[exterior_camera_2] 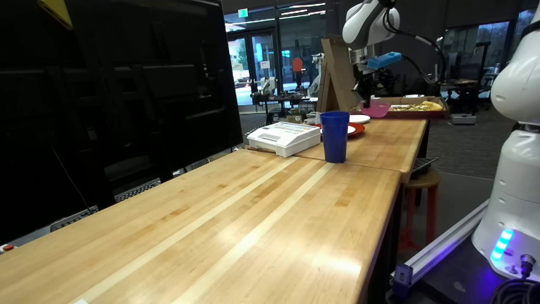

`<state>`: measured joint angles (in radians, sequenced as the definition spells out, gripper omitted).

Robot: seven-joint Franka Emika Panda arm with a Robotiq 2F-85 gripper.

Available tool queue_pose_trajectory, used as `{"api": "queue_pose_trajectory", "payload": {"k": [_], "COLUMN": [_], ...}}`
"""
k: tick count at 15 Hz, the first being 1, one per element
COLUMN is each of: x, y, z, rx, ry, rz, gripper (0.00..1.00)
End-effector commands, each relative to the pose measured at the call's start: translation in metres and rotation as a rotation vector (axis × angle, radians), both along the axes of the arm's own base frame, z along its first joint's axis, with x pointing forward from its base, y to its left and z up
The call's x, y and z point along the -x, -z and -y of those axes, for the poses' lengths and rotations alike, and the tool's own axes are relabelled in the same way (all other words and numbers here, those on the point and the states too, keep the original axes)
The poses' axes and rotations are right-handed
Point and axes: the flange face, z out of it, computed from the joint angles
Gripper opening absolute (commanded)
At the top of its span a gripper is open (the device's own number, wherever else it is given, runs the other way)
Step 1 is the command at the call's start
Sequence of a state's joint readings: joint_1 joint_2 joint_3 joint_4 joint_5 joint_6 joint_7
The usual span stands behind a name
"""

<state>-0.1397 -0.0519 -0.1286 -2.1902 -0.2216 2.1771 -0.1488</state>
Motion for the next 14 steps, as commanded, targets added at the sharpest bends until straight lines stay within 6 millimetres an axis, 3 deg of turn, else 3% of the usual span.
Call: {"api": "queue_pose_trajectory", "payload": {"k": [1,6,14], "x": [-0.018,-0.04,-0.067], "y": [-0.013,-0.022,-0.012], "z": [-0.01,-0.018,-0.038], "rx": [-0.028,-0.034,-0.025], "ry": [-0.031,-0.054,-0.104], "rz": [-0.005,-0.016,-0.059], "gripper": [0.01,0.01,0.01]}}
